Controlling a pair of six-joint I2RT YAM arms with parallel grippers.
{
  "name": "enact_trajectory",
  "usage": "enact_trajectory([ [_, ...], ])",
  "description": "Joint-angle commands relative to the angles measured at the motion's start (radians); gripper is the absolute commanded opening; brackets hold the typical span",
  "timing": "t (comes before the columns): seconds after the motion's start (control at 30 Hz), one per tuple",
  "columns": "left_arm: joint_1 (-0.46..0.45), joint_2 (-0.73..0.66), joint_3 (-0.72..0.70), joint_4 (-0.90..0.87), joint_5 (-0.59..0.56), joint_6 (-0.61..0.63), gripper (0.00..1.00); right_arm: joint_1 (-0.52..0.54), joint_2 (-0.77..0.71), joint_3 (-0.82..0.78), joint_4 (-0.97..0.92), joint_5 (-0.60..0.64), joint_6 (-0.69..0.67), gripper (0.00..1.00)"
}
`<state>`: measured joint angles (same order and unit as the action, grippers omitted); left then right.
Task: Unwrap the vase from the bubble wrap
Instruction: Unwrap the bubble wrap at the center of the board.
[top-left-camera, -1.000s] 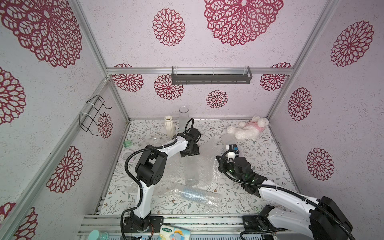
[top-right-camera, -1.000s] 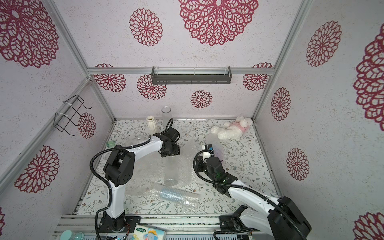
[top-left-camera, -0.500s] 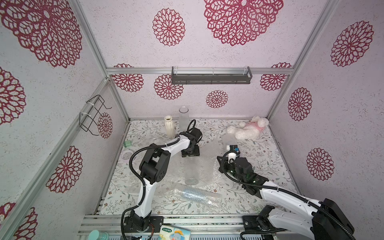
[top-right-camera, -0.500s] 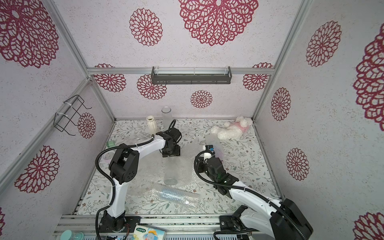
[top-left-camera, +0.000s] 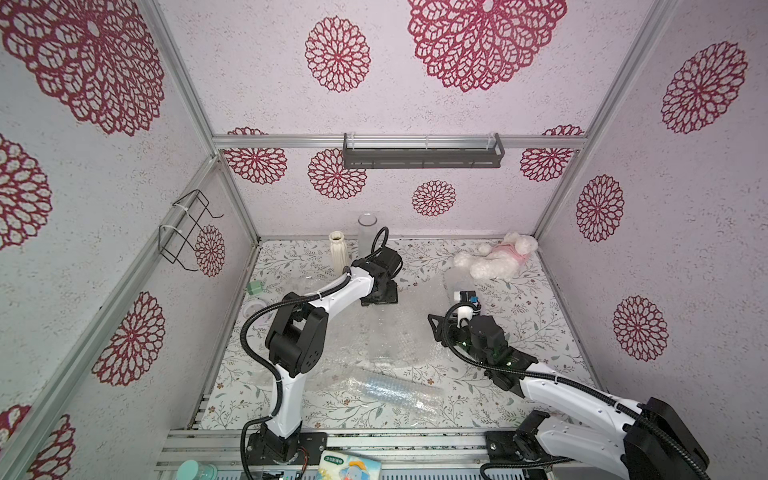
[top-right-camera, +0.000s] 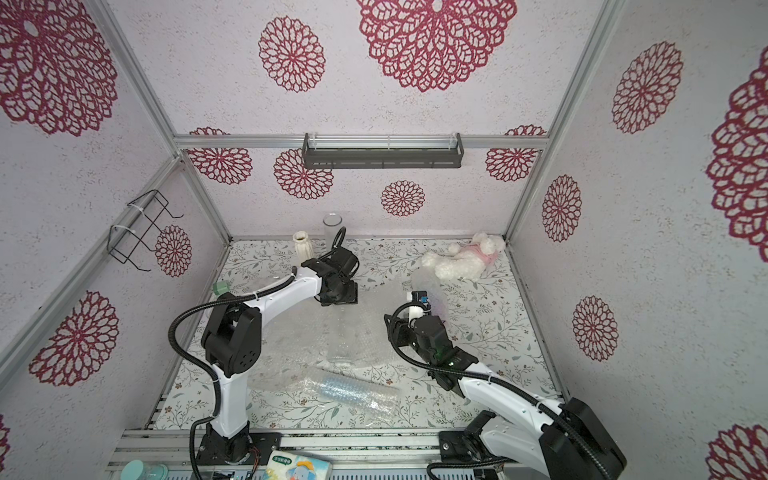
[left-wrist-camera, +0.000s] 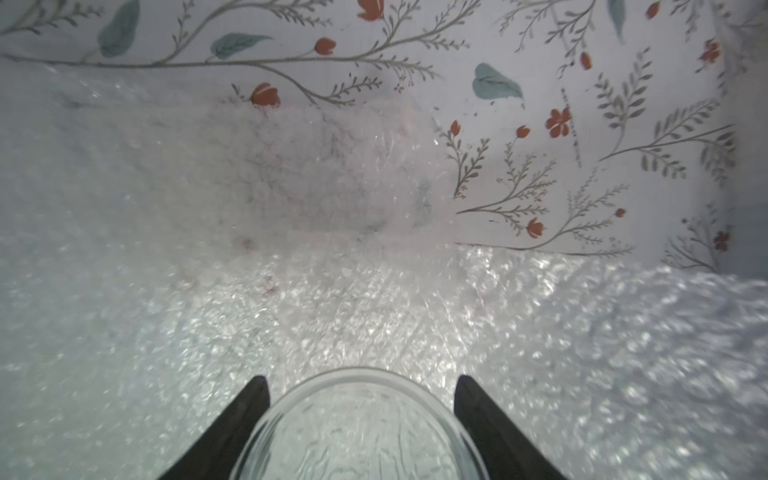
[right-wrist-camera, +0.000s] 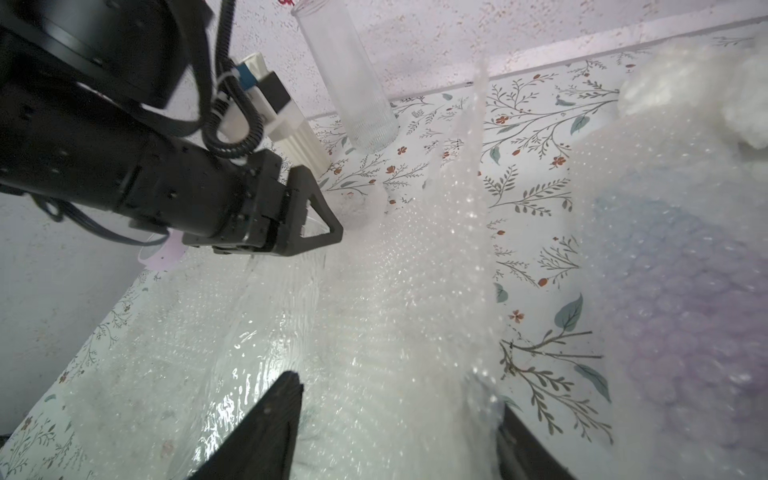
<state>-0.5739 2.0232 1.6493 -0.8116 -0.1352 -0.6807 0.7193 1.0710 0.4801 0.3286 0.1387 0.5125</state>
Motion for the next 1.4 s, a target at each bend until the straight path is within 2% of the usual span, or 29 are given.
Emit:
enact_trajectory([
  [0.0,0.001,-0.096,-0.009,0.045,-0.023,0.003,0.53,-0.009,-0.028,-0.005,-0.009,0.027,-0.023,0.73],
  [0.37,-0.038,-0.245,-0.099,0.043,-0.048,-0.018,0.52,-0.02,-0.081,-0.019,-0.044,0.048,-0.036,0.75],
  [0.87,-0.165,-0.411,-0.211,-0.017,-0.175,-0.105,0.51,-0.027,-0.107,-0.021,-0.058,0.053,-0.054,0.75],
  [1.03,-0.227,-0.449,-0.222,-0.052,-0.262,-0.146,0.51,-0.027,-0.108,-0.023,-0.049,0.044,-0.049,0.75],
  [1.37,-0.329,-0.575,-0.342,0.07,-0.403,-0.194,0.51,-0.027,-0.111,-0.024,-0.041,0.03,-0.04,0.75],
])
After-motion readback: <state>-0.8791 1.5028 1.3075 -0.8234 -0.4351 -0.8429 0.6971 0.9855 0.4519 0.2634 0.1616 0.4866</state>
